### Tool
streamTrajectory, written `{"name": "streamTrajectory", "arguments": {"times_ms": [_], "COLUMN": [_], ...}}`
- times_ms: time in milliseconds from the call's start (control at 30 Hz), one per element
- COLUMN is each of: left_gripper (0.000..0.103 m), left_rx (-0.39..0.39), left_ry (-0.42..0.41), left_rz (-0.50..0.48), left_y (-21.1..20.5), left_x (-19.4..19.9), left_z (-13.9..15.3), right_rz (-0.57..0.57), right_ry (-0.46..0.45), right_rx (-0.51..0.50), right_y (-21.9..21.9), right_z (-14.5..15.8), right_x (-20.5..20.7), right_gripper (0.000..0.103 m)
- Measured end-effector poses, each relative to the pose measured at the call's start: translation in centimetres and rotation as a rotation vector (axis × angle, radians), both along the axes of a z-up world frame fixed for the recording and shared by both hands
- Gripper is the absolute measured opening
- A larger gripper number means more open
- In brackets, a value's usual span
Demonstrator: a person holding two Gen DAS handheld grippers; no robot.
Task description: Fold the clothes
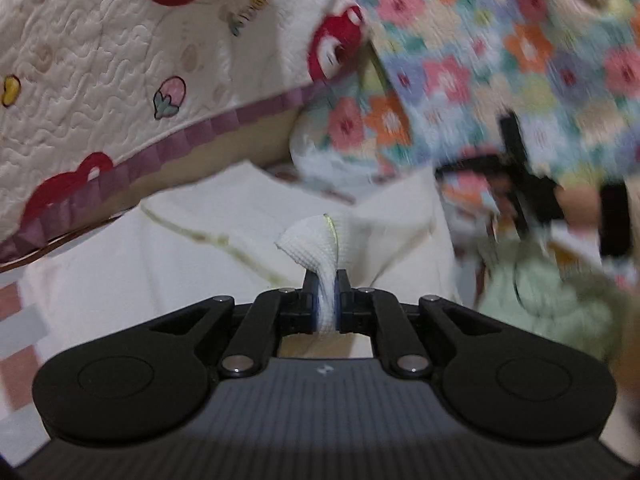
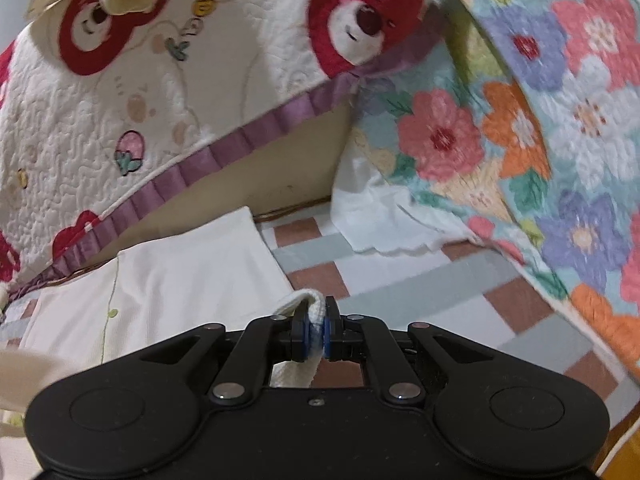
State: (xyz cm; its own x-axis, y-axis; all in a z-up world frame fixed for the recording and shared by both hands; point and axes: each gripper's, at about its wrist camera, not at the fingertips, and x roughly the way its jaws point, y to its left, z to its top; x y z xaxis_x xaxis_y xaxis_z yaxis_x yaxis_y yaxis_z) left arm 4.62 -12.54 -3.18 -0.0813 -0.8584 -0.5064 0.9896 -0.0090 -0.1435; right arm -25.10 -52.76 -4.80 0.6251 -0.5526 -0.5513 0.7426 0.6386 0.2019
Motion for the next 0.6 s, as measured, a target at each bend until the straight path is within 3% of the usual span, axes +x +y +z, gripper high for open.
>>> {"name": "streamTrajectory", "arguments": {"times_ms": [233, 367, 433, 500, 600], "left_gripper": [0.009, 0.018, 0.040, 0.042, 0.049], "left_rx": [0.221, 0.268, 0.332, 0.373, 0.324], "left_ry": [-0.086, -0.057, 0.047, 0.264, 0.640], "left_rz": [0.027, 0.075, 0.153, 0.277, 0.421], "left_y": [5.9, 7.0, 6.9, 7.2, 8.4], "left_x": [-1.7, -1.7, -0.6, 1.1, 3.6], "left_z": [-2.7, -2.3, -2.3, -2.5, -3.4], "right_rz": [-0.009, -0.006, -0.006, -0.005, -0.003], "right_ry": [0.010, 0.008, 0.001, -0.006, -0.015], "right_rx": [0.032, 0.035, 0.035, 0.034, 0.028], "right_y": [0.2, 0.3, 0.3, 0.3, 0.6], "right_z": [-1.7, -1.9, -1.8, -1.6, -1.5], "right_x": [-0.3, -0.4, -0.4, -0.4, -0.4], "right_gripper": [0.007, 0.007, 0.007, 0.007, 0.007]}}
